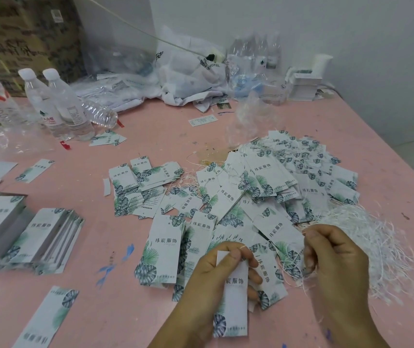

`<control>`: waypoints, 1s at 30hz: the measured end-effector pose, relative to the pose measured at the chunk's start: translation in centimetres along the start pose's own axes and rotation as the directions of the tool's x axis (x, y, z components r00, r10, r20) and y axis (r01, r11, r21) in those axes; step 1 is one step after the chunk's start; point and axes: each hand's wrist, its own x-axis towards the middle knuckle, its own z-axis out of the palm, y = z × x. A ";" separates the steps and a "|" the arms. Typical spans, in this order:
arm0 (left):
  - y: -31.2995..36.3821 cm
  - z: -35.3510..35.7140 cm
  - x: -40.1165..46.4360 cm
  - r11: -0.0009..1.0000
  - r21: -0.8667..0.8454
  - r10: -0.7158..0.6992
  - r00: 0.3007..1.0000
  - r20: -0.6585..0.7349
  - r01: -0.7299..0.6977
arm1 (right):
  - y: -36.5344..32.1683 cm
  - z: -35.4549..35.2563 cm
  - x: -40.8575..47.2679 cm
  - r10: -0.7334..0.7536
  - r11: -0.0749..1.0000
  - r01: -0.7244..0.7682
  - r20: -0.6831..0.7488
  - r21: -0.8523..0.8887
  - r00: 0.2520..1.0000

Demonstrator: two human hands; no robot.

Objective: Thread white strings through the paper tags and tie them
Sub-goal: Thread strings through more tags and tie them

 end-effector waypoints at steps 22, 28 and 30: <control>0.2 0.1 -0.2 0.993 0.119 -0.012 0.998 -0.064 0.020 | -0.2 1.8 -1.9 -0.119 0.862 0.338 0.498 -0.378 0.859; 0.5 0.1 0.1 0.998 0.039 0.056 0.988 -0.144 -0.051 | -0.6 0.2 -0.6 0.065 0.996 -0.022 0.513 -0.088 0.856; 0.7 0.2 0.2 0.998 -0.010 0.058 0.982 -0.182 -0.061 | -0.7 -0.5 0.2 0.099 0.987 -0.149 0.498 0.061 0.861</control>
